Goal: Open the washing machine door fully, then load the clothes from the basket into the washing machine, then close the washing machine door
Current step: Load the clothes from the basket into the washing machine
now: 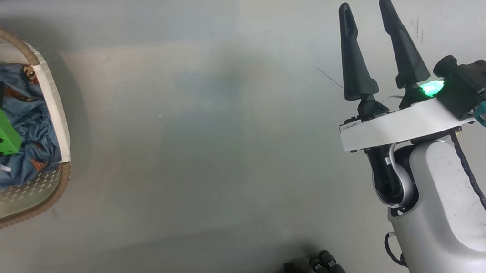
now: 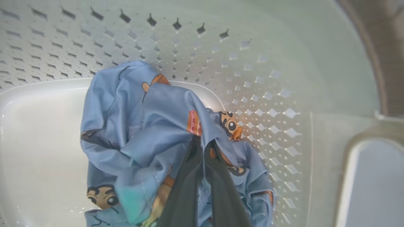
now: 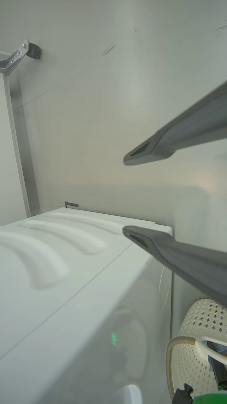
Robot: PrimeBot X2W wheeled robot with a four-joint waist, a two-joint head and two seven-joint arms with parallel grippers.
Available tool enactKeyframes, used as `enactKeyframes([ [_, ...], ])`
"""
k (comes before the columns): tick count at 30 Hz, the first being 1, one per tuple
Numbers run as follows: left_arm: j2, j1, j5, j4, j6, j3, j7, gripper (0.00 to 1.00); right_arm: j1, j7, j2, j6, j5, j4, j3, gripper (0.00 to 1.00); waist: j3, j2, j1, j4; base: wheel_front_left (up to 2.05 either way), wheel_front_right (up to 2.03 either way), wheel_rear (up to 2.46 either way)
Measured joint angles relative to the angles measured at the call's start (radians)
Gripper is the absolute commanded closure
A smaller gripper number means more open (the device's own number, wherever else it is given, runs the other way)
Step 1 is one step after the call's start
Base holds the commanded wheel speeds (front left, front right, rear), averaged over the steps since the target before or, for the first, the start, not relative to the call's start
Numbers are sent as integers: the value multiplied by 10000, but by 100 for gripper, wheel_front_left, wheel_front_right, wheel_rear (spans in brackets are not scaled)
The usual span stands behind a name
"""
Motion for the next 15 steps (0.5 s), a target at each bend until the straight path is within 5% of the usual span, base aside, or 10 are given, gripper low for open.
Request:
enactKeyframes([
  [15, -104, 580, -556, -708, 0, -619, -1233, 100, 12, 0, -102, 0, -59, 153, -153, 0, -843, 0, 0, 387, 0, 0, 0],
])
